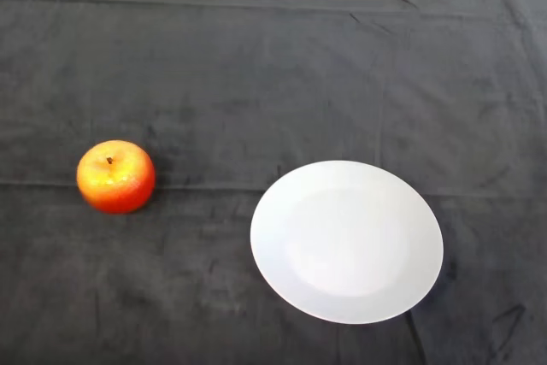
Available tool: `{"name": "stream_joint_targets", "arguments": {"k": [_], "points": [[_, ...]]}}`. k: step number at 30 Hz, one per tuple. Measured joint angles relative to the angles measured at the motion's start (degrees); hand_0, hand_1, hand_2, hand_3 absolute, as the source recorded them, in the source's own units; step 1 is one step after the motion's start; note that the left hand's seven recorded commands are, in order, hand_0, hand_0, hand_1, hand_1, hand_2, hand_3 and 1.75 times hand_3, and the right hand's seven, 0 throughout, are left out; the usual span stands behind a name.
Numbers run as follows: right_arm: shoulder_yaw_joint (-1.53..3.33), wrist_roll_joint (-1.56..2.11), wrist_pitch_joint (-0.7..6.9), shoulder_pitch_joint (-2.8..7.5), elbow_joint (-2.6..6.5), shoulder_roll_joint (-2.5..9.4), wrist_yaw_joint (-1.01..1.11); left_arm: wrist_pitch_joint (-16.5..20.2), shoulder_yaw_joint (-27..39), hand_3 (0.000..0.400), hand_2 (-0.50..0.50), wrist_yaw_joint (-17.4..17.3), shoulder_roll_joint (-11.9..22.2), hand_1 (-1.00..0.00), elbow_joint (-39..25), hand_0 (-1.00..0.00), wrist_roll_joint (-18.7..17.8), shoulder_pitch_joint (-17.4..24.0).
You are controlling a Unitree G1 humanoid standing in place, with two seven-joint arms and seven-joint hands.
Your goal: Move the apple to the plate
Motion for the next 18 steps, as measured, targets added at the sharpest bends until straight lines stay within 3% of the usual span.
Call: {"name": "stream_joint_targets", "arguments": {"k": [18], "points": [[0.00,0.00,0.00,0.00,0.00,0.00,0.00,0.0,0.0,0.000,0.00,0.0,0.0,0.00,0.0,0.00,1.1,0.0]]}}
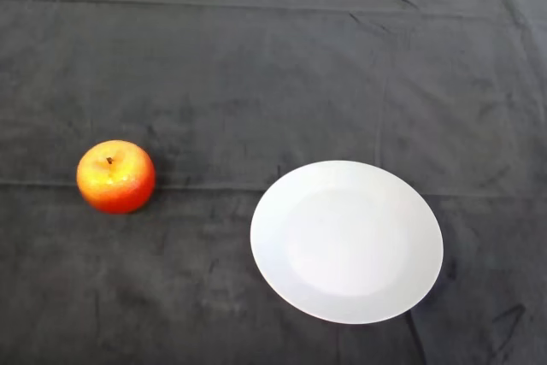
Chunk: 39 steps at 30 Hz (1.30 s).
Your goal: Move the apple to the plate
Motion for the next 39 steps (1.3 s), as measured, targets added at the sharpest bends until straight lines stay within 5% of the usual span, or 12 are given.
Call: {"name": "stream_joint_targets", "arguments": {"k": [22,32,39], "points": [[0.00,0.00,-0.07,0.00,0.02,-0.01,0.00,-1.0,-1.6,0.000,0.00,0.0,-1.1,0.00,-0.1,0.00,1.5,-4.4],[0.00,0.00,-0.15,0.00,0.04,-0.01,0.00,-2.4,-5.3,0.000,0.00,-1.6,-6.5,0.00,-0.3,0.00,4.6,-7.2],[0.00,0.00,-0.16,0.00,0.09,-0.01,0.00,-3.6,-7.6,0.000,0.00,-4.2,-7.4,0.00,-0.4,0.00,6.8,-9.2]]}}
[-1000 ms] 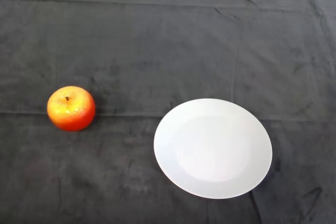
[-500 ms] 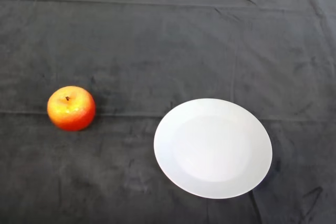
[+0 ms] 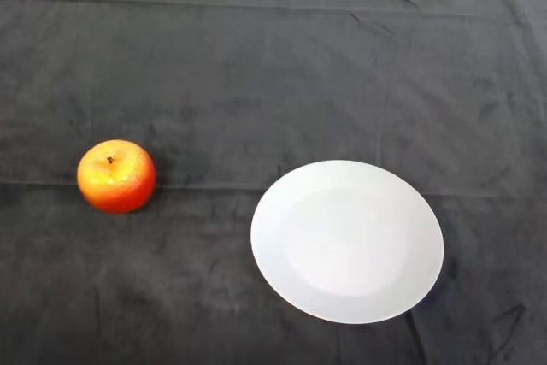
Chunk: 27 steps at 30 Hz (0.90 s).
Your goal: Move the apple to the plate
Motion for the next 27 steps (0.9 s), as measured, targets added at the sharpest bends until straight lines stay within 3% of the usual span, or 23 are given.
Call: {"name": "stream_joint_targets", "arguments": {"k": [13,27], "points": [[0.00,0.00,-0.01,0.00,0.03,0.01,0.00,-1.0,-5.8,0.000,0.00,-3.6,-4.2,0.00,0.0,0.00,3.3,-0.1],[0.00,0.00,-0.01,0.00,0.03,0.00,0.00,-1.3,-8.1,0.000,0.00,-8.0,-7.3,0.00,-1.5,0.00,4.3,-1.6]]}}
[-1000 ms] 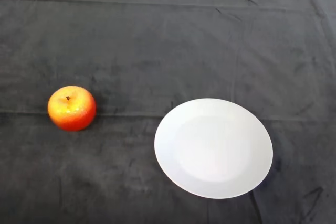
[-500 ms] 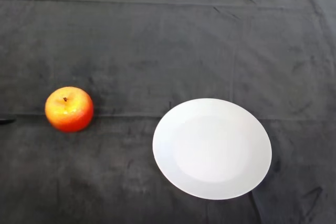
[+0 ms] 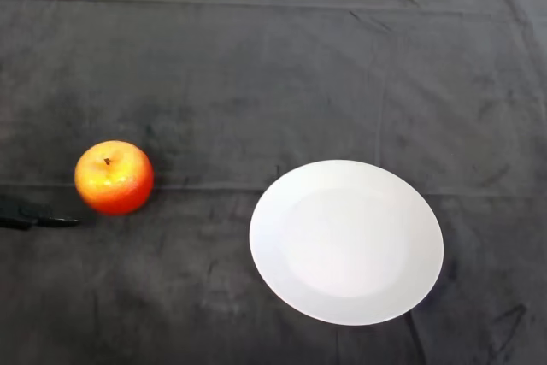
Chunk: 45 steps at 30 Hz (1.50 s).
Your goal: Move the apple to the plate
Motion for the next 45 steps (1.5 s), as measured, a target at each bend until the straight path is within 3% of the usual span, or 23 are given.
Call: {"name": "stream_joint_targets", "arguments": {"k": [10,16,18,19,20,21,23,25,29,31,33,35,40,43,45], "points": [[0.00,0.00,0.00,0.00,0.00,0.00,0.00,0.5,-0.5,0.000,0.00,-3.2,-4.3,0.00,-0.3,0.00,-0.1,-0.1],[0.00,0.00,0.00,0.00,0.00,0.00,0.00,2.0,-0.5,0.000,0.00,-6.0,-4.8,0.00,-0.3,0.00,-0.4,-0.1],[0.00,0.00,0.00,0.00,0.00,0.00,0.00,2.7,-0.5,0.130,-0.16,-6.8,-4.9,0.00,-0.3,-0.33,-0.6,-0.1],[0.00,0.00,0.00,0.00,0.00,0.00,0.00,2.9,-0.5,0.242,-0.30,-7.2,-5.0,0.00,-0.3,-0.60,-0.6,-0.1],[0.00,0.00,0.00,0.00,0.00,0.00,0.00,3.0,-0.5,0.264,-0.33,-7.5,-5.1,0.00,-0.3,-0.66,-0.6,-0.1],[0.00,0.00,0.00,0.00,0.00,0.00,0.00,3.1,-0.5,0.334,-0.42,-7.8,-5.2,0.00,-0.3,-0.84,-0.6,-0.1],[0.00,0.00,0.00,0.00,0.00,0.00,0.00,3.1,-0.5,0.400,-0.50,-8.5,-5.3,0.00,-0.3,-1.00,-0.6,-0.2],[0.00,0.00,0.00,0.00,0.00,0.00,0.00,3.2,-0.5,0.400,-0.50,-9.0,-5.4,0.00,-0.3,-1.00,-0.6,-0.2],[0.00,0.00,0.00,0.00,0.00,0.00,0.00,4.0,-0.5,0.400,-0.39,-10.1,-5.5,-0.23,-0.3,-1.00,-0.8,-0.4],[0.00,0.00,0.00,0.00,0.00,0.00,0.00,4.3,-0.5,0.400,-0.26,-10.6,-5.5,-0.49,-0.3,-1.00,-1.1,-0.5],[0.00,0.00,0.00,0.00,0.00,0.00,0.00,4.6,-0.5,0.400,-0.18,-10.8,-5.5,-0.63,-0.3,-1.00,-1.2,-0.6],[0.00,0.00,0.00,0.00,0.00,0.00,0.00,5.0,-0.5,0.400,-0.15,-11.2,-5.5,-0.70,-0.3,-1.00,-1.2,-0.8],[0.00,0.00,0.00,0.00,0.00,0.00,0.00,6.6,-0.5,0.400,-0.12,-12.1,-5.6,-0.77,-0.3,-1.00,-1.2,-2.4],[0.00,0.00,0.01,0.00,0.00,0.00,0.00,7.7,-0.5,0.400,-0.05,-12.1,-5.6,-0.90,-0.8,-1.00,-1.2,-3.0],[0.00,0.00,0.01,0.00,0.00,0.00,0.00,8.4,-0.7,0.400,-0.04,-12.0,-5.8,-0.91,-1.6,-1.00,-1.2,-3.3]]}}
